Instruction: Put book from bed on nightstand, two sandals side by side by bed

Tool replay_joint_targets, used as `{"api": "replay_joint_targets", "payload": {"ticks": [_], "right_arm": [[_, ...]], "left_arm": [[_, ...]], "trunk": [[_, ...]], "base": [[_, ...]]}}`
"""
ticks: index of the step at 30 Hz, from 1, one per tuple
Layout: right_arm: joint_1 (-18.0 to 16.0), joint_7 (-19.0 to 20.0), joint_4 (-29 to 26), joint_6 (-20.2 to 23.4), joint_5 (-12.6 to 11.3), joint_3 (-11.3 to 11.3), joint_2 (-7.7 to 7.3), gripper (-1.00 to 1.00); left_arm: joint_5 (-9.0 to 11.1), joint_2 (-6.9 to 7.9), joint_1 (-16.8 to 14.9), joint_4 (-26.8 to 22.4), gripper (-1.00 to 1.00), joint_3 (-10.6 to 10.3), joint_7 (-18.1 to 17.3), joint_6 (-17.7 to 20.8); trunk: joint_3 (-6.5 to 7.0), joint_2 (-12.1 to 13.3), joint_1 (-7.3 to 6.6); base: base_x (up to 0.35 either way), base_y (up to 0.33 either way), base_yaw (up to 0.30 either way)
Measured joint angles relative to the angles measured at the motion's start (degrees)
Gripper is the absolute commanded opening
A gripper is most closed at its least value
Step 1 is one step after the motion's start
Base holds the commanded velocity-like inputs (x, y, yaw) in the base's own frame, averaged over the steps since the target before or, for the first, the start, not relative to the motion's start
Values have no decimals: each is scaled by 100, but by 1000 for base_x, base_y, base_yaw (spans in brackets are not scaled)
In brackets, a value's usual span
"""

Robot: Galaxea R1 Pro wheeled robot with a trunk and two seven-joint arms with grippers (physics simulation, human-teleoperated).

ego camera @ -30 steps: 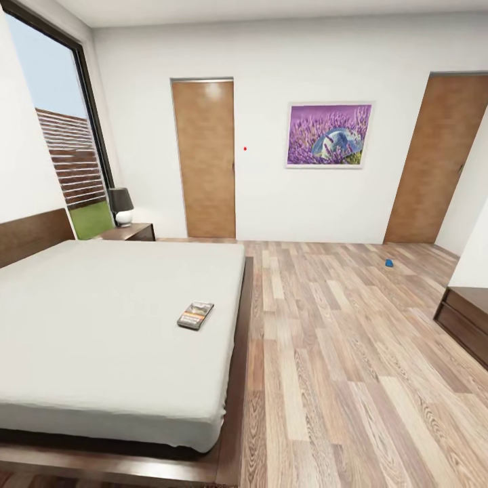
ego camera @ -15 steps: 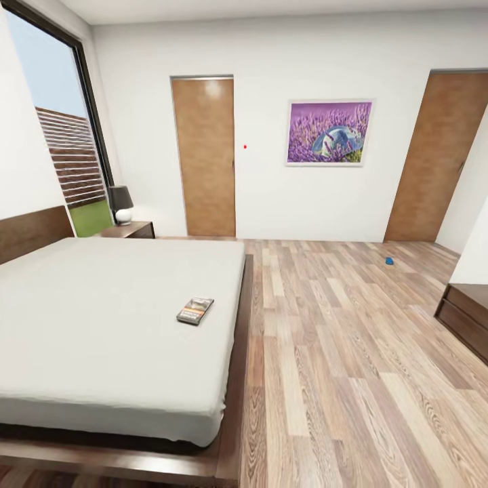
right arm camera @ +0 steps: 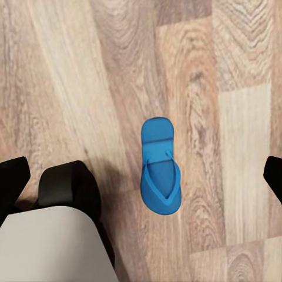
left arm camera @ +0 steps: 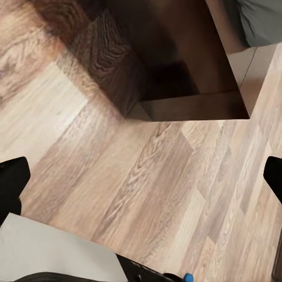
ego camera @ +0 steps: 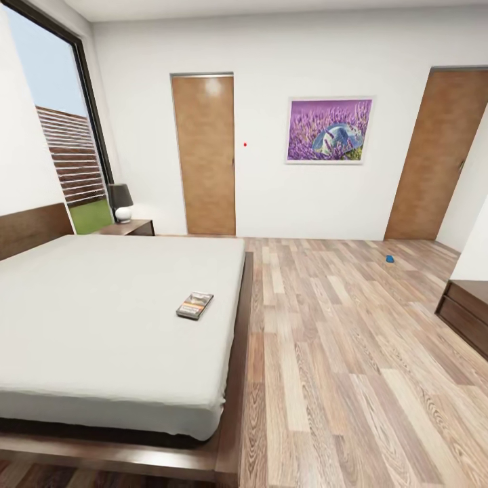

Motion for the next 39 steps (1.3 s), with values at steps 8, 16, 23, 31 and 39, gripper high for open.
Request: {"api": "replay_joint_targets", "payload": {"ticks": [8, 16, 23, 31, 39], "right_arm": [[-8, 240, 47, 127, -5, 0, -111, 100], [-9, 496, 64, 284, 7, 0, -259, 100], [-10, 534, 93, 283, 23, 3, -280, 100], [-10, 533, 176, 266, 29, 7, -281, 100], [-11, 527, 196, 249, 18, 4, -293, 100]], "left_arm": [[3, 9, 0, -120, 100, -4, -6, 48], [9, 3, 0, -198, 100, 0, -6, 62], [10, -4, -3, -213, 100, 2, -5, 65], [13, -7, -1, -220, 100, 2, -6, 65], [18, -1, -5, -232, 100, 3, -7, 67]], "trunk": [[-144, -321, 176], [-287, -642, 351], [-413, -922, 505], [-557, -1243, 681], [-700, -1564, 857]], "base": [[0, 0, 0], [0, 0, 0], [0, 0, 0], [0, 0, 0], [0, 0, 0]]}}
